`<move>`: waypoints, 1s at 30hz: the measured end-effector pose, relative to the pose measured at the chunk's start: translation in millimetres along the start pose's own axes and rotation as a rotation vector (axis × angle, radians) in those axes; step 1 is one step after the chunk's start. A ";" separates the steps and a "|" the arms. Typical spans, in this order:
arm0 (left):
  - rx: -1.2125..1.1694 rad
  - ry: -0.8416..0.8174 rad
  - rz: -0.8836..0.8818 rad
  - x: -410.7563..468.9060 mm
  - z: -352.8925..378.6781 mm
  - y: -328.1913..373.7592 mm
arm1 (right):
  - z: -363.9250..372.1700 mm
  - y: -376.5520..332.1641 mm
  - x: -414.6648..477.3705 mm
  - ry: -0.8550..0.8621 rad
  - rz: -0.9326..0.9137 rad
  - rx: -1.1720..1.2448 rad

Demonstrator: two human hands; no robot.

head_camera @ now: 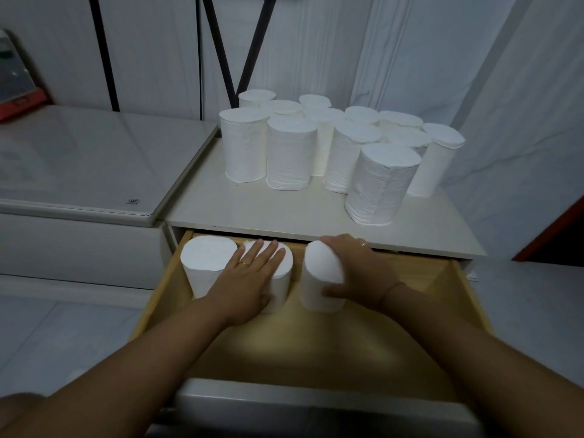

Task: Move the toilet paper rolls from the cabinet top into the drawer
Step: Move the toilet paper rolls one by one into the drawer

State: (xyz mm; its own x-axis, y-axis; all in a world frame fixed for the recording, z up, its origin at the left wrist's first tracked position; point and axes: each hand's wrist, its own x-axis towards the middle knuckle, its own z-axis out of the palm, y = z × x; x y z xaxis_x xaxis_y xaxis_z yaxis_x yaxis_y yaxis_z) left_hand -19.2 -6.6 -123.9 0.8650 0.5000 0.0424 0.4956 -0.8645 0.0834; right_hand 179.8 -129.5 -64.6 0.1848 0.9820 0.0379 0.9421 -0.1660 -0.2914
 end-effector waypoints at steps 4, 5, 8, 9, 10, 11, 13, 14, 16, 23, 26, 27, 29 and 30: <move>0.016 0.004 -0.005 -0.7 0.0 0.2 | 35.8 0.4 3.4 0.082 -0.001 0.100; 0.017 0.003 -0.006 -1.0 -0.2 -0.1 | 40.6 0.2 3.7 0.104 0.008 0.137; 0.017 0.005 0.002 -2.5 -0.2 -0.2 | 47.5 3.5 3.1 0.159 0.037 0.169; 0.020 0.004 0.014 -3.0 0.0 0.7 | 49.3 5.1 1.5 0.175 0.054 0.156; 0.025 0.003 0.029 -3.7 0.5 2.2 | 50.9 6.5 -0.3 0.186 0.081 0.147; 0.029 0.003 0.043 -4.2 1.1 4.3 | 52.6 7.4 -1.9 0.193 0.118 0.147; 0.032 0.001 0.071 -5.2 1.6 9.5 | 55.7 7.0 -3.8 0.200 0.189 0.172; 0.033 0.001 0.086 -5.3 1.7 11.9 | 57.1 6.4 -3.8 0.205 0.211 0.184; 0.035 0.001 0.111 -5.4 2.0 17.0 | 59.5 5.2 -3.2 0.210 0.223 0.187; 0.037 -0.003 0.141 2.2 3.5 33.3 | 60.3 8.6 -4.6 0.197 0.136 0.194; 0.043 -0.026 0.135 5.3 4.3 37.3 | 61.1 9.8 -5.3 0.201 0.130 0.192; 0.046 -0.033 0.132 5.5 4.3 37.3 | 61.4 10.3 -4.9 0.197 0.128 0.188; 0.050 -0.052 0.134 7.5 2.7 35.6 | 61.9 11.8 -3.3 0.187 0.127 0.179; 0.047 -0.066 0.138 8.6 1.2 34.6 | 62.3 12.7 -2.5 0.182 0.131 0.183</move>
State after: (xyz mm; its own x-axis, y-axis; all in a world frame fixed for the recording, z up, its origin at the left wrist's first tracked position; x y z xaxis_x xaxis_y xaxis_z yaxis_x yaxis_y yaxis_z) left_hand 5.5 -32.2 -121.8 0.9276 0.3733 -0.0156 0.3736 -0.9269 0.0345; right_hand 173.9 -128.5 -128.0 0.3644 0.9184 0.1544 0.8436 -0.2553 -0.4724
